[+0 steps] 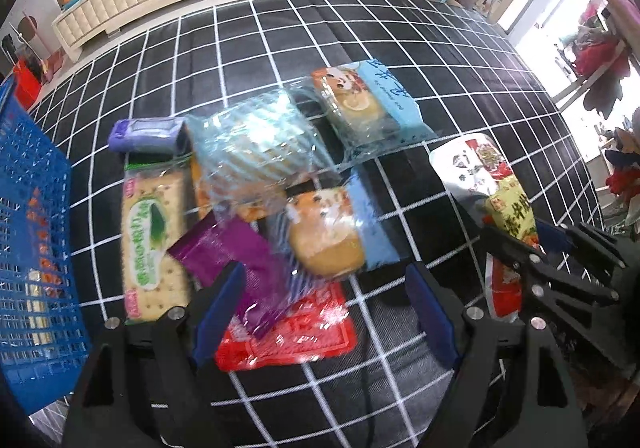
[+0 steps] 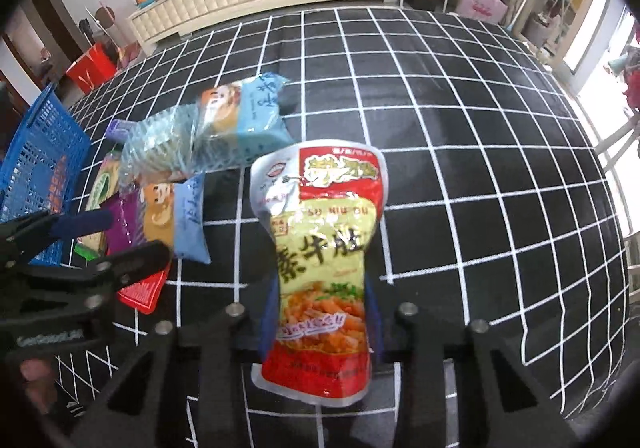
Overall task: Organize snacks
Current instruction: 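Carry the bread bun into the blue basket and release it with the left gripper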
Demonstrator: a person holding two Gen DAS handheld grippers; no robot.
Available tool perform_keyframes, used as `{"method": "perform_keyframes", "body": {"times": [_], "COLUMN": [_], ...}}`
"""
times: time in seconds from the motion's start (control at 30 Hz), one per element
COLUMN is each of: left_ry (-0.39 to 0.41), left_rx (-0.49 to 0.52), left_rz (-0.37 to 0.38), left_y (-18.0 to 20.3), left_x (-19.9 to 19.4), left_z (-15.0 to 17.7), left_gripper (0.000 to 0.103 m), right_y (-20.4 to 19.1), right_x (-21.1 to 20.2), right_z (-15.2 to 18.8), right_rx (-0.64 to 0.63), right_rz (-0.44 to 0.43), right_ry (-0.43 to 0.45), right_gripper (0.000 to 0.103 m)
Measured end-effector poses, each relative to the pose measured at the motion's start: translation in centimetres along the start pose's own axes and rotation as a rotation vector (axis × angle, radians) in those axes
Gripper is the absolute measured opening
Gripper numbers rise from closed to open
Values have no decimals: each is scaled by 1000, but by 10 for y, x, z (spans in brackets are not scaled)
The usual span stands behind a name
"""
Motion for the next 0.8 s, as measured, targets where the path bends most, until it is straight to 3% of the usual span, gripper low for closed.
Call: {"method": "perform_keyframes", "body": {"times": [0.2, 0.3, 0.53, 0.67, 0.8], "left_ry": [-27, -59, -49, -40, -36], "left_rx": [-8, -30, -16, 3, 27], "left_rz": [-58, -53, -76, -107, -80], "left_y": [12, 15, 31, 38, 41], "left_x": [28, 44, 60, 63, 58], "left_z": [-17, -22, -31, -29, -20], "left_gripper": [80, 80, 80, 71, 61], "right_y": [-1, 2, 7, 10, 8], "right_x": [6, 9, 20, 18, 16], "right_z": [-9, -12, -11, -10, -9], "right_rx": [-8, -4, 19, 33, 42], "right_rz": [-19, -33, -59, -60, -66], "right_ry": [26, 25, 1, 2, -2], "right_gripper": [41, 41, 41, 41, 41]}}
Point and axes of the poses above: each gripper's, at about its wrist camera, not at the fingertips, and x roughly the way its jaws point, y to its right, z to its underside, the point moved 5 cm from there along x, roughly the way its jaws point, and after that the axes turned 13 degrees about -z, right-handed, at the moved point
